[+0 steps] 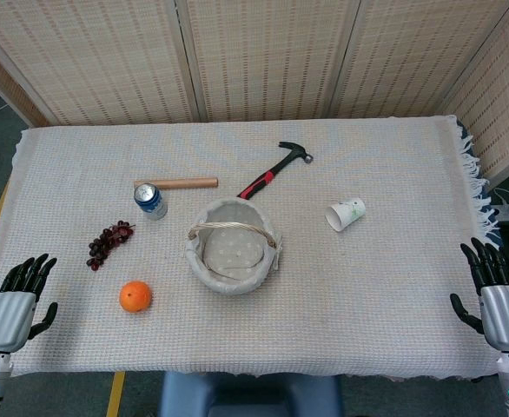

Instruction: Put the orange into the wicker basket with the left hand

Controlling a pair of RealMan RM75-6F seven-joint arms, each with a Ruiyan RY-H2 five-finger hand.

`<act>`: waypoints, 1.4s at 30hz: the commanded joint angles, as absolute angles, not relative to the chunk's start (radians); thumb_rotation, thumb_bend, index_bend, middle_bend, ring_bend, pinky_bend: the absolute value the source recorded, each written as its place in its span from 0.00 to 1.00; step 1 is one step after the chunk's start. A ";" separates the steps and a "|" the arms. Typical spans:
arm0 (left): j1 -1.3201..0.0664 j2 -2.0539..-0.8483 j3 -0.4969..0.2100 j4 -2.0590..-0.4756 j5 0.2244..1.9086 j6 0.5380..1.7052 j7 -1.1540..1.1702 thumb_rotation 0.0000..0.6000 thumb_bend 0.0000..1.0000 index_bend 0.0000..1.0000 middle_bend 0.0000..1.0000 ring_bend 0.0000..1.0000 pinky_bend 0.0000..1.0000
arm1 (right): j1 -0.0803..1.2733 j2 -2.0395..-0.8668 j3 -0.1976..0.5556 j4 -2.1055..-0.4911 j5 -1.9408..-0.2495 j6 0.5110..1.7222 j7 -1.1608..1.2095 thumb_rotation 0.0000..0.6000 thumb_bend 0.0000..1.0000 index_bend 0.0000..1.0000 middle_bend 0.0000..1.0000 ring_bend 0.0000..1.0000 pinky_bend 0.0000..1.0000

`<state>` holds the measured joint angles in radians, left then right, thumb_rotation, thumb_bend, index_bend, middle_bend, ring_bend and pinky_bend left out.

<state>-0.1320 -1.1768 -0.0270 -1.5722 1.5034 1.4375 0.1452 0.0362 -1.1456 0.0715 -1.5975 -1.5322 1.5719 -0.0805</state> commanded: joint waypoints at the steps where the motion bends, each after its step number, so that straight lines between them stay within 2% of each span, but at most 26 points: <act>1: -0.134 -1.177 -0.025 -1.572 1.503 1.432 0.148 1.00 0.43 0.00 0.00 0.02 0.10 | 0.037 -1.143 0.071 -1.599 -1.533 1.570 -0.077 1.00 0.22 0.00 0.00 0.00 0.03; 13: -0.154 -1.164 -0.007 -1.631 1.540 1.404 0.119 1.00 0.43 0.00 0.00 0.02 0.11 | 0.041 -1.148 0.075 -1.601 -1.522 1.556 -0.086 1.00 0.22 0.00 0.00 0.00 0.03; 18: -0.220 -1.181 -0.012 -1.641 1.554 1.310 0.165 1.00 0.43 0.00 0.00 0.02 0.11 | 0.058 -1.147 0.065 -1.589 -1.556 1.539 -0.068 1.00 0.22 0.00 0.00 0.00 0.04; 25: -0.290 -1.269 -0.011 -1.615 1.481 1.154 0.187 1.00 0.43 0.00 0.00 0.01 0.11 | 0.066 -1.136 0.065 -1.536 -1.637 1.602 0.137 1.00 0.22 0.00 0.00 0.00 0.04; 34: -0.336 -1.334 -0.021 -1.622 1.436 1.097 0.231 1.00 0.43 0.00 0.00 0.00 0.11 | 0.058 -1.132 0.078 -1.516 -1.644 1.651 0.209 1.00 0.22 0.00 0.00 0.00 0.04; 42: -0.346 -1.298 0.007 -1.673 1.439 1.078 0.225 1.00 0.43 0.00 0.00 0.00 0.11 | 0.057 -1.140 0.084 -1.511 -1.639 1.664 0.209 1.00 0.22 0.00 0.00 0.00 0.04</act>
<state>-0.3455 -1.3004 0.0047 -1.6710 1.4377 1.0770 0.2259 0.0569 -1.1401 0.0839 -1.5110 -1.6396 1.6641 0.2093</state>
